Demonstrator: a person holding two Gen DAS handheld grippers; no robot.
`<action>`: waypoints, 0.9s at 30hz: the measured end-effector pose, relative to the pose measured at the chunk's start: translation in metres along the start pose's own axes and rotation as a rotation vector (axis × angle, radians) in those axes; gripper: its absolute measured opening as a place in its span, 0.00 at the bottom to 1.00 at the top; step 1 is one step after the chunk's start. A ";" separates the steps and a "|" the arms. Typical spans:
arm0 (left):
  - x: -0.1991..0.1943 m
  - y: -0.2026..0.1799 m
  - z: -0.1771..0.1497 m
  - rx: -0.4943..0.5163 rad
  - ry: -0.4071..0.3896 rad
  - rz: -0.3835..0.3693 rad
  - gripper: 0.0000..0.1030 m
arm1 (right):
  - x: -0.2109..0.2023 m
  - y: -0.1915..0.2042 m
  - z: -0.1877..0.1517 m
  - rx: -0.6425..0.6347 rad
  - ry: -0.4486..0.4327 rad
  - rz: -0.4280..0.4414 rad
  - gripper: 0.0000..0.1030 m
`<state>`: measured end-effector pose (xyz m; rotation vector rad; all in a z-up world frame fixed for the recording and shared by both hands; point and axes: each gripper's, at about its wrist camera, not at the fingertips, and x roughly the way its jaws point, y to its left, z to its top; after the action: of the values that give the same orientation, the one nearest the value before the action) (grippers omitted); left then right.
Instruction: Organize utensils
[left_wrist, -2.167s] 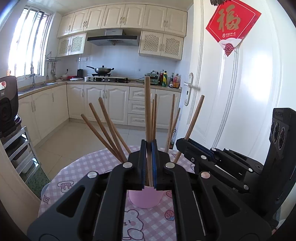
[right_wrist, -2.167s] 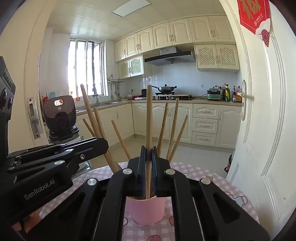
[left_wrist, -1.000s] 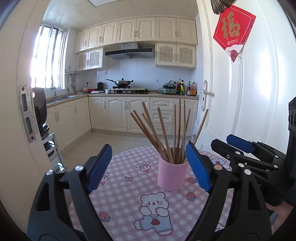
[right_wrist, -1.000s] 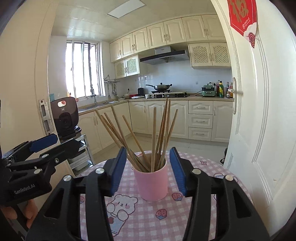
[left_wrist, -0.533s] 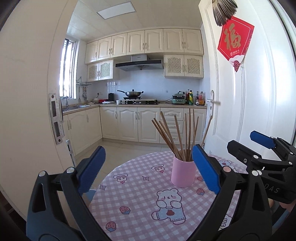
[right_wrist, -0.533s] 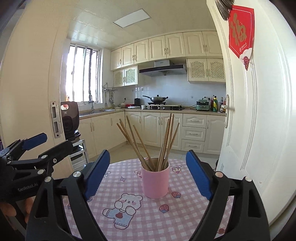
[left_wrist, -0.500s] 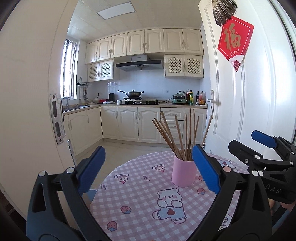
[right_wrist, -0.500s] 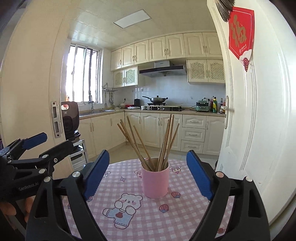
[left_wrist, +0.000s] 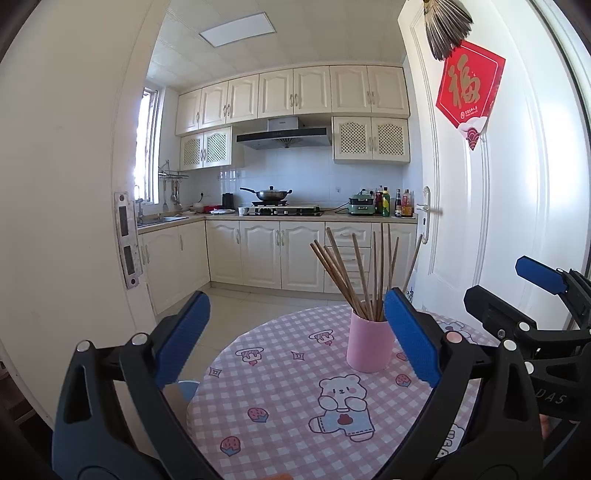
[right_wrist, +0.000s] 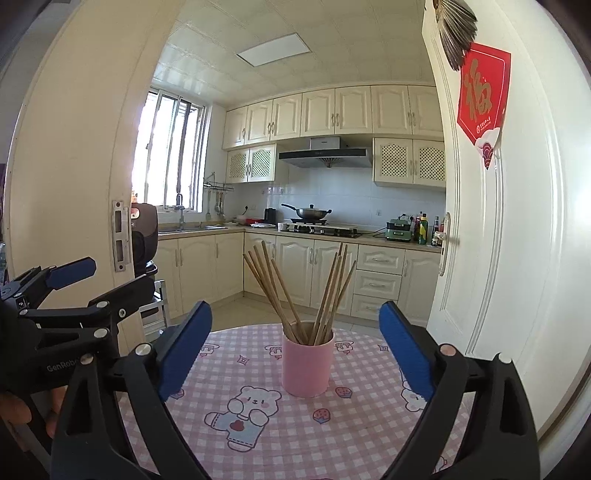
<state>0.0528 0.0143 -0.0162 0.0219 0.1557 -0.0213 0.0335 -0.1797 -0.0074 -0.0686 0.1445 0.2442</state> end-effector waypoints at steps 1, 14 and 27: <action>0.000 0.000 0.000 0.003 0.000 0.000 0.91 | 0.000 0.000 -0.001 0.001 -0.002 -0.003 0.86; 0.003 -0.006 -0.001 0.012 -0.024 -0.006 0.91 | -0.003 0.000 -0.006 0.006 -0.006 -0.021 0.87; 0.002 -0.007 -0.002 0.012 -0.039 0.004 0.92 | -0.006 0.003 -0.007 0.001 -0.024 -0.033 0.89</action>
<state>0.0539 0.0075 -0.0186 0.0342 0.1169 -0.0188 0.0259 -0.1785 -0.0134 -0.0667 0.1195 0.2118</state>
